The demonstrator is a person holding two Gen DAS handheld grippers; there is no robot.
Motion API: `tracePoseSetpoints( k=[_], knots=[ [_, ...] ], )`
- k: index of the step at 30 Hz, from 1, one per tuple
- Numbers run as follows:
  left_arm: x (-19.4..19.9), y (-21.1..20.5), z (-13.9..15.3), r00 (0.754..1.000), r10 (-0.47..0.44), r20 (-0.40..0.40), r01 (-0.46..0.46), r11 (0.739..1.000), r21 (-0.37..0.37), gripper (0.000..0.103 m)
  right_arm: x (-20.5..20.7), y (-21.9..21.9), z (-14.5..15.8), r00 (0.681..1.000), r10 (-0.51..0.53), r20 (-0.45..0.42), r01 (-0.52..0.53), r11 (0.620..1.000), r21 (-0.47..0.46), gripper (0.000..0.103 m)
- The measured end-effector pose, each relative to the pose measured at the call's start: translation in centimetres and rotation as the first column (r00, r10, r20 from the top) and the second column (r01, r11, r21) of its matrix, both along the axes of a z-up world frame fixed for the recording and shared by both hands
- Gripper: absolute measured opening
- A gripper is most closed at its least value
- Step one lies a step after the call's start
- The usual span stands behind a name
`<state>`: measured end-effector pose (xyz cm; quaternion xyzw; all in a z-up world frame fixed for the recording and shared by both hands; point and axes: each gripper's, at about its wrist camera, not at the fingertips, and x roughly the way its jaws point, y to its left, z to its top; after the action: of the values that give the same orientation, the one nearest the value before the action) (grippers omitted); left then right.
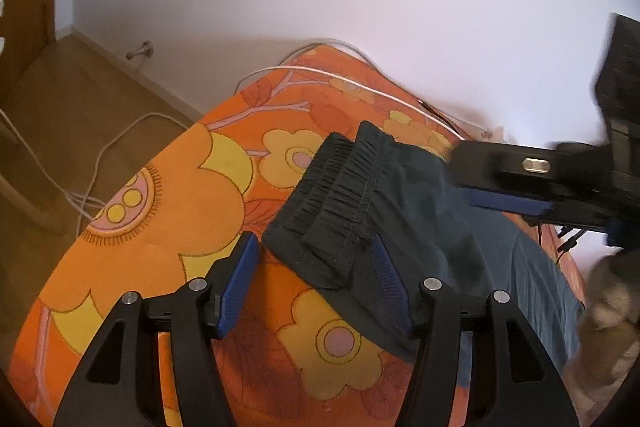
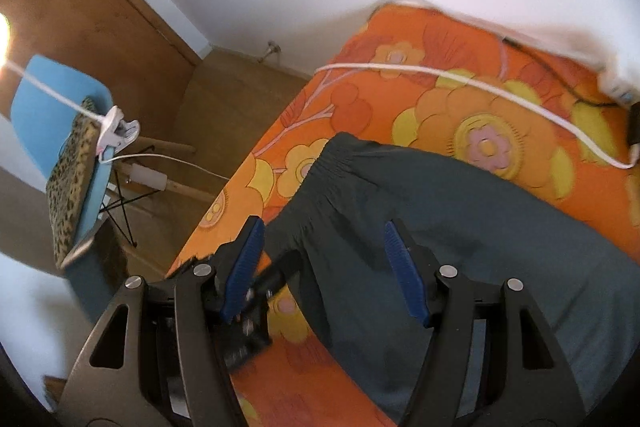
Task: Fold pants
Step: 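Move the left gripper over to the stacked elastic cuffs, then close the left gripper on the cuffs while the right gripper closes beside it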
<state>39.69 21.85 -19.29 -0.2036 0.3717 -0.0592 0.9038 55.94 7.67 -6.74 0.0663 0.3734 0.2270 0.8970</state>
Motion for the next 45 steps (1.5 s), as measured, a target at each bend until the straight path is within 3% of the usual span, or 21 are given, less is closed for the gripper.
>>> tracePoseSetpoints(
  k=[7,11,14,18,23,33,36,40,45],
  knots=[
    [0.3,0.5,-0.1,1.0,0.0,0.016,0.001,0.999,-0.055,0.055,3.6,2.4,-2.0,0.998,-0.03,-0.059,0.029,0.999,-0.021,0.065],
    [0.4,0.3,-0.2,1.0,0.001,0.017,0.0,0.999,-0.046,0.042,4.4,3.2,-2.4,0.997,-0.04,-0.071,0.039,0.999,-0.019,0.065],
    [0.3,-0.2,0.0,0.999,-0.009,0.031,0.009,1.0,-0.026,0.026,4.7,3.5,-2.4,0.997,-0.041,-0.072,0.039,0.999,-0.033,0.065],
    [0.1,-0.3,0.3,0.998,-0.017,0.065,0.019,0.999,-0.034,0.016,5.1,3.8,-2.2,0.997,-0.041,-0.073,0.037,0.998,-0.057,0.065],
    [-0.2,-0.6,0.6,0.994,-0.058,0.096,0.063,0.997,-0.049,0.014,5.7,4.4,-1.9,0.994,-0.058,-0.089,0.051,0.995,-0.082,0.065],
    [0.0,-0.2,0.6,0.992,-0.07,0.108,0.082,0.991,-0.107,0.013,7.1,6.9,-2.1,0.987,-0.096,-0.126,0.067,0.973,-0.22,0.065],
    [0.0,-0.6,0.7,0.99,-0.081,0.114,0.091,0.992,-0.085,0.013,6.9,6.9,-1.9,0.988,-0.104,-0.114,0.069,0.96,-0.273,0.049],
    [-0.2,-0.9,0.9,0.988,-0.092,0.12,0.102,0.992,-0.074,0.013,7.0,5.5,-1.6,0.987,-0.083,-0.138,0.056,0.981,-0.186,0.034],
    [-0.4,-0.9,1.0,0.988,-0.095,0.124,0.104,0.992,-0.067,0.013,6.1,4.4,-1.1,0.991,-0.064,-0.114,0.048,0.989,-0.141,0.023]
  ],
)
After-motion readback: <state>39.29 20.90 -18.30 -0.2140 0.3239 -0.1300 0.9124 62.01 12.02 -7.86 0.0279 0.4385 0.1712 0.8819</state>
